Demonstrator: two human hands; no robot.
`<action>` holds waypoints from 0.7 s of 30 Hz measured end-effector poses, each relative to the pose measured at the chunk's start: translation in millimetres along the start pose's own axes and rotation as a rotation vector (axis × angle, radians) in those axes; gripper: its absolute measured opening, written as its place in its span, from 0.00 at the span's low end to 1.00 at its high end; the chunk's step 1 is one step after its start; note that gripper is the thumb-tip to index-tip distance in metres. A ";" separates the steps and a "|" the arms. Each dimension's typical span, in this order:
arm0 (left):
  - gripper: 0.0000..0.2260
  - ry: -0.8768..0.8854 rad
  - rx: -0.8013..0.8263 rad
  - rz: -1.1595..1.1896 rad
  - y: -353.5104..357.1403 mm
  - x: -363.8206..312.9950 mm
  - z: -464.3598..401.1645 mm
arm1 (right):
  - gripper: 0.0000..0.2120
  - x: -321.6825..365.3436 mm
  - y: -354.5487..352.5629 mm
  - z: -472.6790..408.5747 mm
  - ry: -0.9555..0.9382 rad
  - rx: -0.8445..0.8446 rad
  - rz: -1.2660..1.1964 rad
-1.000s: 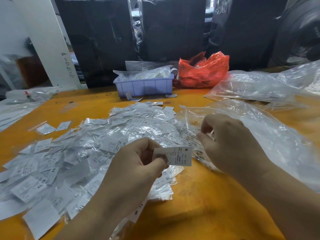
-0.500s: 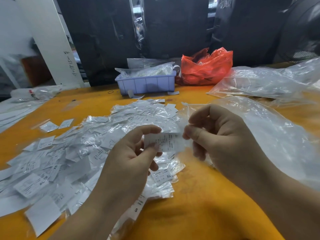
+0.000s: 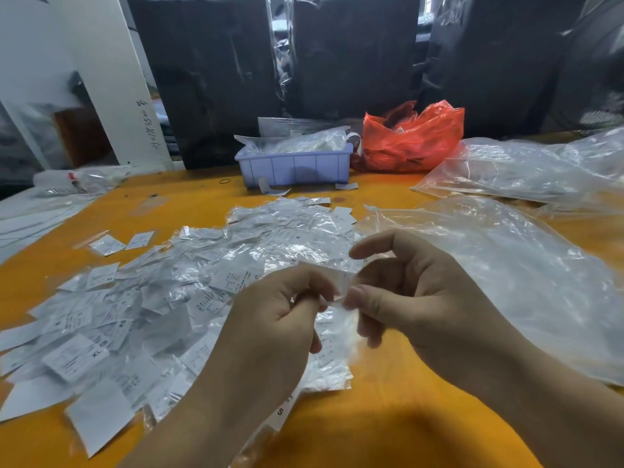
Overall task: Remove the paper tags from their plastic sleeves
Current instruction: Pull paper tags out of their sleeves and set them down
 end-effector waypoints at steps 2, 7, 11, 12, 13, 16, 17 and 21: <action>0.13 0.009 0.016 0.002 -1.0 -3.0 0.3 | 0.13 1.3 3.9 1.2 0.000 0.028 0.006; 0.14 0.010 0.115 0.076 -2.7 -1.1 -2.8 | 0.08 3.4 7.0 1.5 0.016 0.089 0.091; 0.17 0.024 0.153 0.102 -1.4 2.6 -3.1 | 0.09 2.2 4.2 -0.2 0.029 0.071 0.078; 0.15 0.028 0.145 0.101 -1.6 2.6 -3.4 | 0.10 1.8 4.4 -0.2 0.028 0.066 0.072; 0.13 0.029 0.137 0.097 -2.0 2.9 -3.9 | 0.11 1.1 4.6 -0.2 0.027 0.064 0.066; 0.10 0.022 0.118 0.099 -2.6 4.0 -4.9 | 0.12 -0.1 4.1 -0.7 0.033 0.065 0.029; 0.10 0.019 0.115 0.113 -3.4 2.7 -4.7 | 0.13 0.6 4.0 -0.7 0.036 0.062 0.019; 0.17 0.023 0.142 0.146 -4.8 -3.1 -2.7 | 0.15 1.0 2.3 -1.5 0.050 0.017 -0.005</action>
Point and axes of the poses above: each hand's wrist, its own z-axis away from the middle knuckle, its own y-axis out of the palm, x = y × z, the point moved 1 cm from there along -z, towards the middle knuckle, and after that the axes turned 5 degrees about z, right-handed, at the moved point
